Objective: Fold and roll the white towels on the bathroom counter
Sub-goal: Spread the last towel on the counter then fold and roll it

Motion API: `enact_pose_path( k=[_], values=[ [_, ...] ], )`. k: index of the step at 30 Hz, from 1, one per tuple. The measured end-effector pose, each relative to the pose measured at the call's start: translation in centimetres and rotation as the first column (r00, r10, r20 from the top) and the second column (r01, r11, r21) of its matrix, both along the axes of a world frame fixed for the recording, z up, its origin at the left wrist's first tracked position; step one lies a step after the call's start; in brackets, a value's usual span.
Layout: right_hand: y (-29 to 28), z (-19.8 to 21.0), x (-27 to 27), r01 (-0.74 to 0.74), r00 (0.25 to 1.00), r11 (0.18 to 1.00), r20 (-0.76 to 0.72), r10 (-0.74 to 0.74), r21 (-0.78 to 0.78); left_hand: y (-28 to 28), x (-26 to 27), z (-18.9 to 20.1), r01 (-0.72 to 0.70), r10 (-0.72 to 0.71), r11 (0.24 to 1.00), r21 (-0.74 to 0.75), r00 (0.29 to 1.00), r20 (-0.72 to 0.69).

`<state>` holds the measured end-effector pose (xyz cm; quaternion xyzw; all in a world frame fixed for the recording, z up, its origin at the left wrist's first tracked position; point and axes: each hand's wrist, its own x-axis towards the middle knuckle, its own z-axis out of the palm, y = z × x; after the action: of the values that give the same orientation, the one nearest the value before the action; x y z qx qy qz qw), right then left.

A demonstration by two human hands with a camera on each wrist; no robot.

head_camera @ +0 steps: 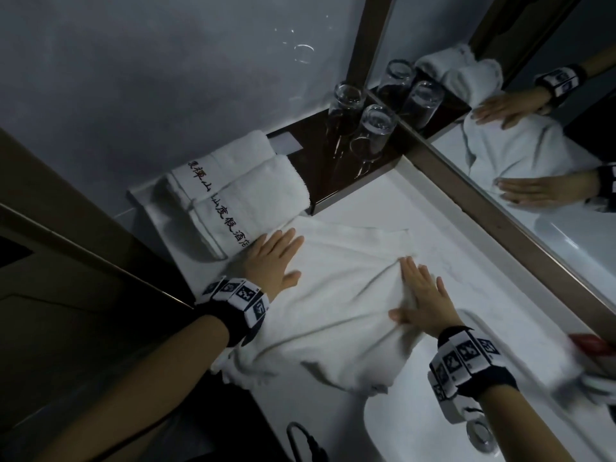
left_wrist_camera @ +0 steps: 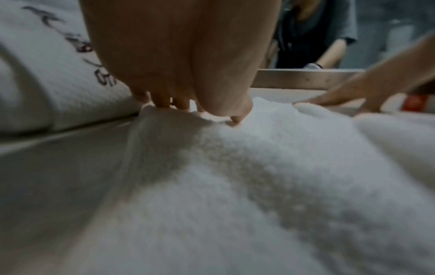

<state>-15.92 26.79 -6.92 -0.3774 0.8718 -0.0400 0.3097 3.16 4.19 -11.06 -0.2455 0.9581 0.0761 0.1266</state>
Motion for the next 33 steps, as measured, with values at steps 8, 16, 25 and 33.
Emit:
enact_pose_path(
  k=[8, 16, 25, 33],
  values=[
    [3.0, -3.0, 5.3, 0.446, 0.848, 0.802, -0.098, -0.52, -0.398, 4.8, 7.5, 0.8, 0.133, -0.093, 0.977, 0.169, 0.97, -0.225],
    [4.4, -2.7, 10.8, 0.536, 0.809, 0.739, -0.001, -0.587, -0.408, 9.1, 9.1, 1.8, 0.366, -0.305, 0.911, 0.191, 0.908, -0.287],
    [6.4, -0.6, 12.4, 0.687, 0.682, 0.698, 0.508, -0.526, -0.201, 13.6, 7.1, 2.5, 0.184, -0.173, 0.969, 0.166, 0.982, -0.079],
    [7.2, 2.4, 11.6, 0.37, 0.927, 0.814, 0.242, -0.288, -0.448, 14.0, 6.6, 3.8, 0.214, -0.106, 0.871, 0.442, 0.961, -0.256]
  ],
)
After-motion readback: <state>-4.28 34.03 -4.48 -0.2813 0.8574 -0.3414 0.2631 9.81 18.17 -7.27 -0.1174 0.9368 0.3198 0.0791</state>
